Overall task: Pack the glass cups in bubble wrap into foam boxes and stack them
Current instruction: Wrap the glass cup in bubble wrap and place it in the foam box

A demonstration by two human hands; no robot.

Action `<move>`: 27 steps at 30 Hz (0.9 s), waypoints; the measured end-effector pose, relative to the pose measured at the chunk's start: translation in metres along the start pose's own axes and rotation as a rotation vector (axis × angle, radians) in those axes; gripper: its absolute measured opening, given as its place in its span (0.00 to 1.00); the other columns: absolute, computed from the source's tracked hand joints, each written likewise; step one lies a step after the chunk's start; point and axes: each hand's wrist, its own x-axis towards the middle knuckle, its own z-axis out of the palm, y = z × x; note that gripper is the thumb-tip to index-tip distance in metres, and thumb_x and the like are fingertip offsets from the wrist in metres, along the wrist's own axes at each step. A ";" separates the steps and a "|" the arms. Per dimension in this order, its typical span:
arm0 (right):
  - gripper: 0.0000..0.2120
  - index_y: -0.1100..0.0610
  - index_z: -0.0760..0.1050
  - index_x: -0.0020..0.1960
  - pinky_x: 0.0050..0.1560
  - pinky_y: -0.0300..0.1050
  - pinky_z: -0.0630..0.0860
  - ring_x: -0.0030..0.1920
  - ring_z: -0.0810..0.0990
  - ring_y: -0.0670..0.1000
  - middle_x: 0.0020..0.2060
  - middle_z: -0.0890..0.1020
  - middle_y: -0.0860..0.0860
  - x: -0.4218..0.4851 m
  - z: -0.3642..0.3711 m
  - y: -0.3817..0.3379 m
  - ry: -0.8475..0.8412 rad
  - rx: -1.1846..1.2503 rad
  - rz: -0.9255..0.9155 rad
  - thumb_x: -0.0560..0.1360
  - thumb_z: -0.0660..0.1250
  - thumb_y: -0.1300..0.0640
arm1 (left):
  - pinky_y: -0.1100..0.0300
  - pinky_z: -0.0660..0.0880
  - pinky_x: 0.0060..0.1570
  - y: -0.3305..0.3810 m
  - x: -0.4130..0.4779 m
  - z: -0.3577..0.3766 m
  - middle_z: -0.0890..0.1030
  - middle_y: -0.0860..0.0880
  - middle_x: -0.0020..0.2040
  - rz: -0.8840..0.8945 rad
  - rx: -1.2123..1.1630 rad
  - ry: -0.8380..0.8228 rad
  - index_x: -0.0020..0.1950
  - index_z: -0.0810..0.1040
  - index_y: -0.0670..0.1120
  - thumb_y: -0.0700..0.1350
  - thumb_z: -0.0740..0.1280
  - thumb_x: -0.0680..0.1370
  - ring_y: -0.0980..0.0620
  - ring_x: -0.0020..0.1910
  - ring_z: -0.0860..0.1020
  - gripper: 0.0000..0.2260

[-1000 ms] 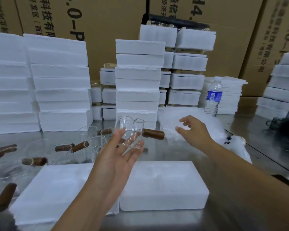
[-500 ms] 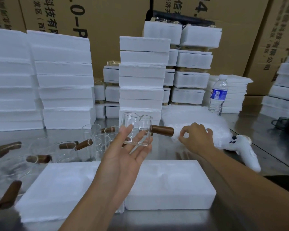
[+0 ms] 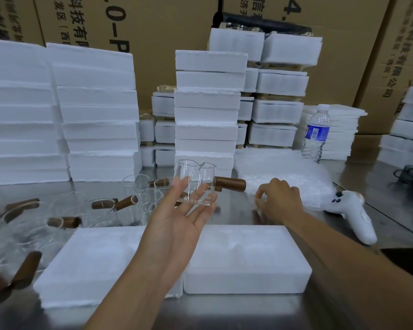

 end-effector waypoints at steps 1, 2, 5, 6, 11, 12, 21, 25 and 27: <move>0.08 0.50 0.80 0.50 0.53 0.48 0.68 0.52 0.75 0.53 0.50 0.78 0.51 0.001 0.000 0.000 -0.001 0.050 0.017 0.77 0.62 0.51 | 0.53 0.75 0.53 0.000 0.000 0.000 0.84 0.41 0.52 -0.001 -0.004 -0.005 0.57 0.77 0.44 0.50 0.72 0.63 0.42 0.51 0.83 0.24; 0.08 0.52 0.79 0.49 0.53 0.48 0.68 0.52 0.76 0.53 0.51 0.78 0.51 0.002 -0.002 0.000 -0.001 0.133 0.042 0.78 0.62 0.52 | 0.53 0.75 0.53 0.001 -0.001 0.001 0.83 0.40 0.52 0.000 -0.007 -0.012 0.56 0.77 0.44 0.50 0.72 0.63 0.42 0.52 0.83 0.23; 0.09 0.59 0.76 0.50 0.52 0.44 0.67 0.51 0.75 0.52 0.52 0.78 0.53 0.007 -0.015 -0.008 0.021 0.497 0.105 0.80 0.60 0.55 | 0.52 0.77 0.54 0.002 -0.002 0.001 0.83 0.40 0.52 0.010 -0.018 -0.042 0.58 0.77 0.43 0.50 0.71 0.66 0.41 0.53 0.82 0.22; 0.09 0.59 0.74 0.50 0.49 0.41 0.66 0.50 0.73 0.51 0.51 0.77 0.53 0.007 -0.024 -0.014 0.043 0.612 0.098 0.80 0.59 0.56 | 0.51 0.78 0.54 0.003 -0.002 0.001 0.83 0.40 0.52 0.016 -0.025 -0.053 0.58 0.77 0.43 0.50 0.70 0.68 0.41 0.53 0.82 0.21; 0.06 0.55 0.68 0.47 0.36 0.22 0.66 0.41 0.72 0.43 0.44 0.75 0.47 -0.019 -0.077 -0.056 0.045 0.878 -0.153 0.81 0.56 0.56 | 0.52 0.80 0.50 0.012 -0.003 0.000 0.83 0.39 0.53 0.044 -0.083 -0.087 0.62 0.73 0.41 0.52 0.69 0.70 0.40 0.55 0.81 0.24; 0.05 0.54 0.68 0.47 0.35 0.24 0.67 0.40 0.73 0.44 0.45 0.76 0.48 -0.030 -0.085 -0.064 0.006 0.862 -0.223 0.81 0.56 0.57 | 0.52 0.80 0.49 0.014 -0.004 0.000 0.82 0.39 0.54 0.052 -0.107 -0.096 0.63 0.72 0.41 0.52 0.68 0.70 0.40 0.55 0.81 0.25; 0.04 0.50 0.64 0.48 0.54 0.38 0.54 0.44 0.64 0.42 0.48 0.77 0.47 -0.130 -0.093 -0.106 -0.216 0.531 -0.691 0.80 0.55 0.57 | 0.55 0.77 0.57 0.035 -0.007 -0.008 0.76 0.40 0.64 0.134 -0.265 -0.144 0.65 0.72 0.40 0.54 0.67 0.73 0.44 0.58 0.80 0.26; 0.07 0.47 0.70 0.51 0.68 0.37 0.48 0.57 0.69 0.40 0.53 0.76 0.42 -0.144 -0.080 -0.105 -0.301 0.633 -0.713 0.79 0.57 0.45 | 0.54 0.77 0.57 0.032 -0.005 -0.009 0.77 0.40 0.62 0.127 -0.226 -0.138 0.63 0.74 0.41 0.54 0.67 0.73 0.44 0.58 0.79 0.23; 0.07 0.44 0.72 0.52 0.67 0.34 0.55 0.57 0.71 0.37 0.53 0.77 0.39 -0.140 -0.074 -0.096 -0.226 0.775 -0.613 0.77 0.60 0.43 | 0.55 0.78 0.54 0.029 -0.003 -0.009 0.78 0.41 0.60 0.119 -0.176 -0.153 0.58 0.76 0.42 0.54 0.68 0.73 0.44 0.57 0.80 0.20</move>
